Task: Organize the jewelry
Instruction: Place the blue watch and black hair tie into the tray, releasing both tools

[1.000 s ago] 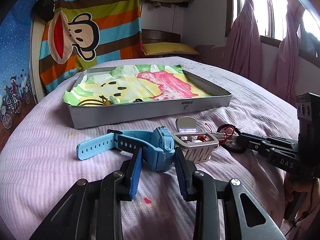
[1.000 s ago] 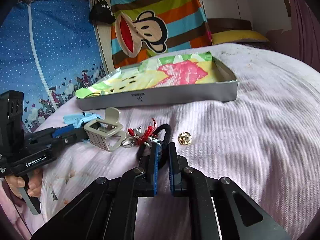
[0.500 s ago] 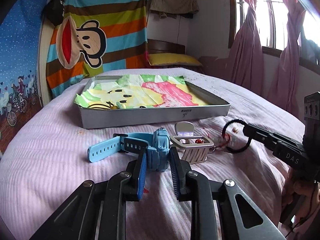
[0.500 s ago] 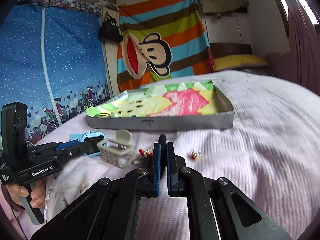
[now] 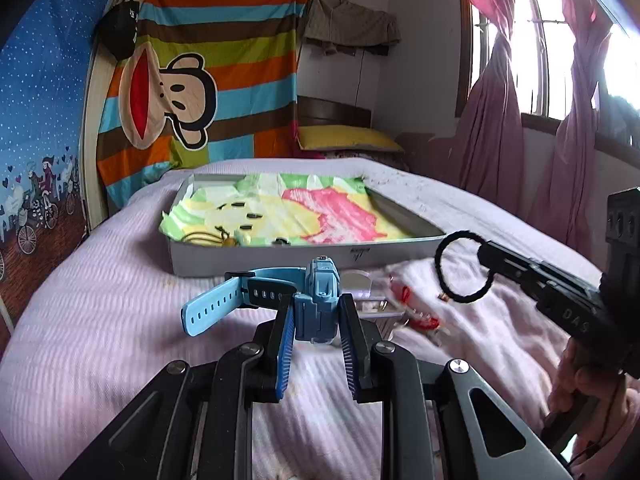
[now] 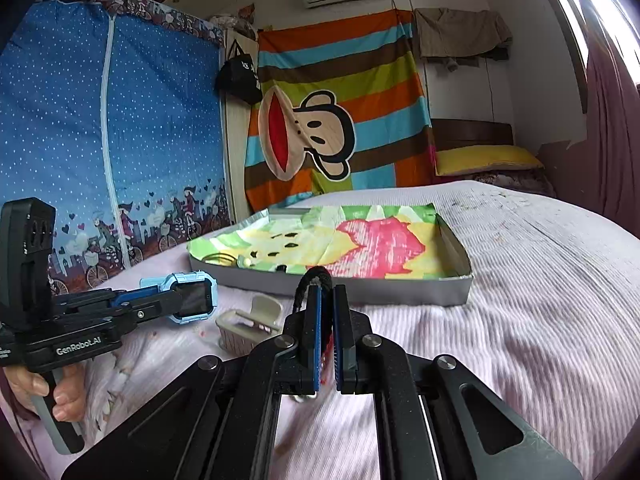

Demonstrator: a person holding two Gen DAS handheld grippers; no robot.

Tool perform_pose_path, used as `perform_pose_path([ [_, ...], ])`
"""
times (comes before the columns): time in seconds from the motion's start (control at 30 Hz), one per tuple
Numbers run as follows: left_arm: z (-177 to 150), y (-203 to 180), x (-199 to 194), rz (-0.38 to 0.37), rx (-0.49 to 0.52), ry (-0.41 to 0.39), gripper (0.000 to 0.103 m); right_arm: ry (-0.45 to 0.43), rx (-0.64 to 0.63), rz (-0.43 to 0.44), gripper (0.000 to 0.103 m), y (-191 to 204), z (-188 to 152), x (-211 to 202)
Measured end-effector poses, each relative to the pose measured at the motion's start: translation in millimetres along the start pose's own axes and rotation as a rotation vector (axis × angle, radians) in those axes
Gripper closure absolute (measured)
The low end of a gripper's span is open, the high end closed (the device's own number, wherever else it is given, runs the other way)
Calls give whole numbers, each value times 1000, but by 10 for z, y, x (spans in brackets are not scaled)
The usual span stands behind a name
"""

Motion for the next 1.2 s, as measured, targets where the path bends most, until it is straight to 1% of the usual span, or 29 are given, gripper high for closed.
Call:
perform_pose_path([
  [0.17, 234, -36, 45, -6, 2, -32, 82, -7, 13, 24, 98, 11, 181, 195],
  [0.33, 518, 38, 267, 12, -20, -56, 82, -19, 8, 20, 98, 16, 405, 505],
  [0.47, 705, 163, 571, 25, -57, -39, 82, -2, 10, 18, 98, 9, 536, 809],
  [0.6, 806, 248, 872, 12, -95, 0, 82, 30, 18, 20, 98, -1, 575, 1110],
  [0.7, 807, 281, 1059, 9, -111, 42, 82, 78, 34, 17, 98, -21, 526, 1318],
  [0.8, 760, 342, 1209, 19, -136, 85, 82, 138, 51, -7, 98, -52, 407, 1477],
  [1.0, 611, 424, 1373, 35, -180, 179, 81, 231, 106, -22, 98, -160, 204, 1661],
  [1.07, 593, 411, 1391, 32, -176, 195, 81, 254, 122, -29, 98, -204, 154, 1705],
  [1.2, 585, 373, 1370, 42, -157, 192, 78, 288, 136, -43, 97, -270, 93, 1755],
])
Point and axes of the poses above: each gripper's, at about its wrist camera, not at the fingertips, and x roughly the way its jaws point, y to its left, z to its top, the point moved 4 cm from there along x, roughly the way its jaws point, and after that the axes turned 2 degrees about -y, right-handed, at the moved point
